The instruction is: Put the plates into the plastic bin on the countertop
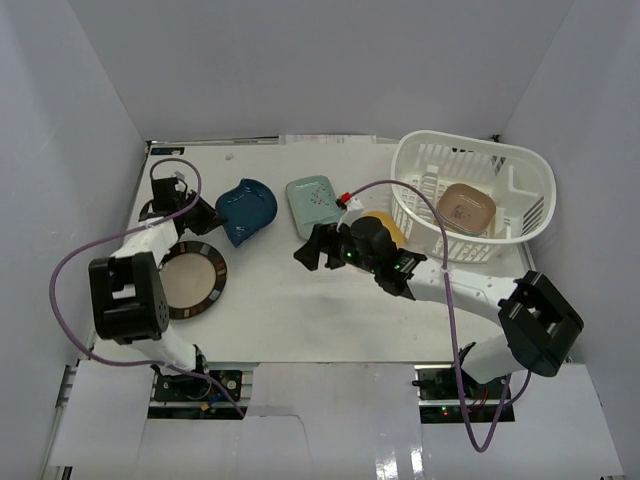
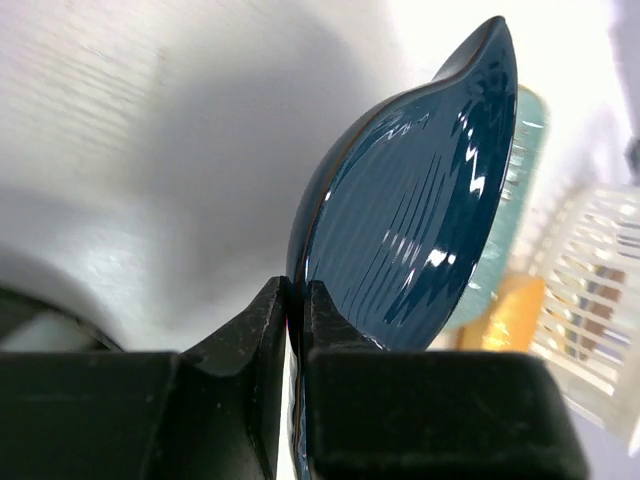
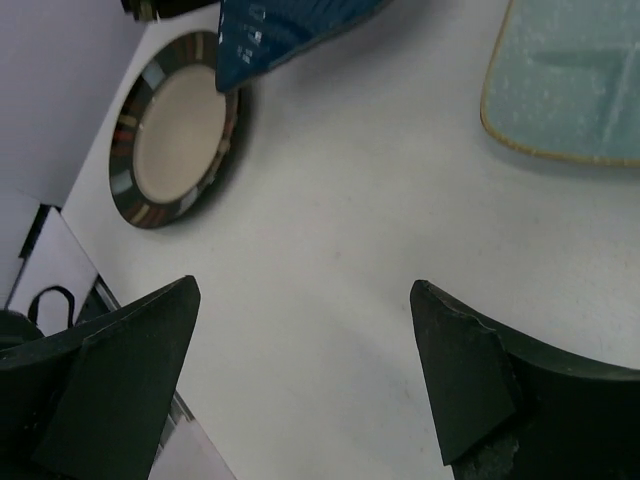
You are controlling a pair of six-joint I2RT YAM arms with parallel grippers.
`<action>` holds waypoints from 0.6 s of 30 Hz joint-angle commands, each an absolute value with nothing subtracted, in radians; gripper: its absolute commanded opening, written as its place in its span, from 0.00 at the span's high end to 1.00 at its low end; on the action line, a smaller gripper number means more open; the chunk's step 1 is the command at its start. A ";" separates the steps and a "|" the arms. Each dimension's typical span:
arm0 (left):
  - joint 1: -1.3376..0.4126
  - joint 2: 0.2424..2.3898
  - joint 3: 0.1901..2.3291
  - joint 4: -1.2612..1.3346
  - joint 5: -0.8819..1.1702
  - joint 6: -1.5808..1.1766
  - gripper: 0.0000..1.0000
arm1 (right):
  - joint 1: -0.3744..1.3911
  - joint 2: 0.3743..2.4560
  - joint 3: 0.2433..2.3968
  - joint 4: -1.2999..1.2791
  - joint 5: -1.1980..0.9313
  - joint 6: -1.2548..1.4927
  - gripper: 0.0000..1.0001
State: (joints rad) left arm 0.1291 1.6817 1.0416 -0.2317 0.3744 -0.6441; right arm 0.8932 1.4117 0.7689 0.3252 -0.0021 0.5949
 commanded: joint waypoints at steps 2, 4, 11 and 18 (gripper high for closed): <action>0.124 1.421 0.939 -0.118 0.483 -0.721 1.00 | 0.896 1.485 0.952 0.381 0.075 0.623 0.09; 0.124 1.338 0.896 -0.106 0.514 -0.735 1.00 | 0.894 1.528 1.049 0.332 0.110 0.623 0.10; 0.123 1.145 0.789 -0.094 0.621 -0.759 1.00 | 0.873 1.666 1.184 0.249 0.178 0.649 0.10; 0.123 1.048 0.749 -0.101 0.713 -0.776 1.00 | 0.850 1.690 1.169 0.279 0.109 0.695 0.22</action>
State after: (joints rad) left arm 0.1249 1.1164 0.7559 -0.1844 0.5949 -0.7311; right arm 0.8600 1.6890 1.1538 0.2413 0.1261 0.6636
